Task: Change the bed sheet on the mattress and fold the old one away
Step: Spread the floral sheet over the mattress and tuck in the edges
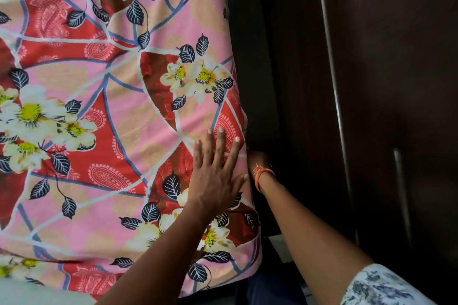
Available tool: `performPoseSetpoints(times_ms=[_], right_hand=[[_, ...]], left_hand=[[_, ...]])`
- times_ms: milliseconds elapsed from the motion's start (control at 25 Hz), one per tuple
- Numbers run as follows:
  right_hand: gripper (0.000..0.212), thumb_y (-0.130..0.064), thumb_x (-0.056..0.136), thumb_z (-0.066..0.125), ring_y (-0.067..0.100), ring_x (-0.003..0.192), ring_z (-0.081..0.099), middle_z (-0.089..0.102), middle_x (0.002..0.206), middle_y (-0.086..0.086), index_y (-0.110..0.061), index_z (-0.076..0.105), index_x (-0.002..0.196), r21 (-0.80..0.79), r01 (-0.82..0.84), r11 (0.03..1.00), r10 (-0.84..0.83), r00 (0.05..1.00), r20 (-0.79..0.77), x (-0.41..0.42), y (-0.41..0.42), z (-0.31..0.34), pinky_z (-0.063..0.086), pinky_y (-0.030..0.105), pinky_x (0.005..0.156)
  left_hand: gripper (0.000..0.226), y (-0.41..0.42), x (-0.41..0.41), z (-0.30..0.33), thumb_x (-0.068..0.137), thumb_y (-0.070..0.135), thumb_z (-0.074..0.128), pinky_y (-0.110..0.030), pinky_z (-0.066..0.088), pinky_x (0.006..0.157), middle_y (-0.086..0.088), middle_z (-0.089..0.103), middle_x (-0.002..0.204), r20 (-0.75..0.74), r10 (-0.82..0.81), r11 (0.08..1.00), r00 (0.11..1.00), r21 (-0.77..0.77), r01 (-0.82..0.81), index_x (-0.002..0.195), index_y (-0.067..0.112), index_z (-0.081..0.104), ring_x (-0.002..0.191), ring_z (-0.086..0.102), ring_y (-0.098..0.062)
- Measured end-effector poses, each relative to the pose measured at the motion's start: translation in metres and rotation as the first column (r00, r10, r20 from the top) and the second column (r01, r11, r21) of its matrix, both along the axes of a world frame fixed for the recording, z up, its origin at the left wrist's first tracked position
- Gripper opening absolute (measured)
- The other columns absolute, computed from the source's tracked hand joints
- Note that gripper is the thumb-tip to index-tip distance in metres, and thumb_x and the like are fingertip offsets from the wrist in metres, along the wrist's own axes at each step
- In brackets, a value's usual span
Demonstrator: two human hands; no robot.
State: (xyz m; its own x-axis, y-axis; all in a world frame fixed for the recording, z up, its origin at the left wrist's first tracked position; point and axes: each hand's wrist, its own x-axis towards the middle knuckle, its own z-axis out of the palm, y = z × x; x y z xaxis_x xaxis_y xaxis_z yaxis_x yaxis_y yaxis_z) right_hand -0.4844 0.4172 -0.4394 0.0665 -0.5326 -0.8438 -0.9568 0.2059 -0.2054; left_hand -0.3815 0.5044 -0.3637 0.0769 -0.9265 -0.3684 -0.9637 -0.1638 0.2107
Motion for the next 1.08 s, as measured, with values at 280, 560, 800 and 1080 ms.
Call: performPoseSetpoints(times_ms=[280, 560, 800, 1080], right_hand=[[0.026, -0.020, 0.096, 0.056, 0.026, 0.103, 0.064, 0.067, 0.112, 0.010, -0.008, 0.064, 0.117, 0.196, 0.481, 0.855, -0.518, 0.811, 0.272, 0.001, -0.047, 0.013, 0.053, 0.032, 0.084], [0.018, -0.005, 0.093, 0.053, 0.030, 0.095, 0.066, 0.069, 0.099, 0.018, 0.002, 0.069, 0.095, -0.175, 0.291, 0.940, -0.282, 0.956, 0.077, -0.018, -0.045, -0.006, 0.046, 0.024, 0.074], [0.022, -0.015, 0.095, 0.053, 0.024, 0.106, 0.054, 0.059, 0.115, 0.012, -0.002, 0.062, 0.110, -0.265, 0.448, 0.854, -0.444, 0.893, 0.078, 0.007, -0.030, -0.013, 0.036, 0.027, 0.083], [0.023, -0.014, 0.100, 0.047, 0.018, 0.100, 0.056, 0.060, 0.104, 0.002, -0.003, 0.063, 0.113, 0.171, 0.721, 0.672, -0.735, 0.619, 0.277, 0.002, 0.005, 0.022, 0.043, 0.021, 0.079]], left_hand=[[0.078, -0.001, 0.005, -0.003, 0.097, 0.067, 0.027, -0.061, 0.008, 0.120, -0.022, -0.002, 0.163, 0.017, -0.033, 0.999, 0.999, -0.036, 0.033, 0.159, 0.022, 0.011, 0.150, -0.007, -0.043], [0.076, -0.007, 0.004, -0.002, 0.096, 0.062, 0.035, -0.061, 0.006, 0.120, -0.024, 0.001, 0.163, 0.018, -0.051, 0.997, 0.999, -0.058, 0.052, 0.158, 0.021, 0.020, 0.150, -0.005, -0.045], [0.074, -0.022, 0.010, -0.006, 0.093, 0.062, 0.037, -0.059, 0.006, 0.120, -0.018, 0.004, 0.164, 0.023, -0.172, 0.981, 0.985, -0.086, 0.173, 0.155, 0.021, 0.031, 0.151, -0.007, -0.039], [0.073, -0.017, 0.010, -0.009, 0.094, 0.062, 0.038, -0.058, 0.008, 0.120, -0.018, 0.008, 0.164, 0.036, -0.156, 0.979, 0.987, -0.127, 0.160, 0.155, 0.021, 0.031, 0.151, -0.003, -0.039]])
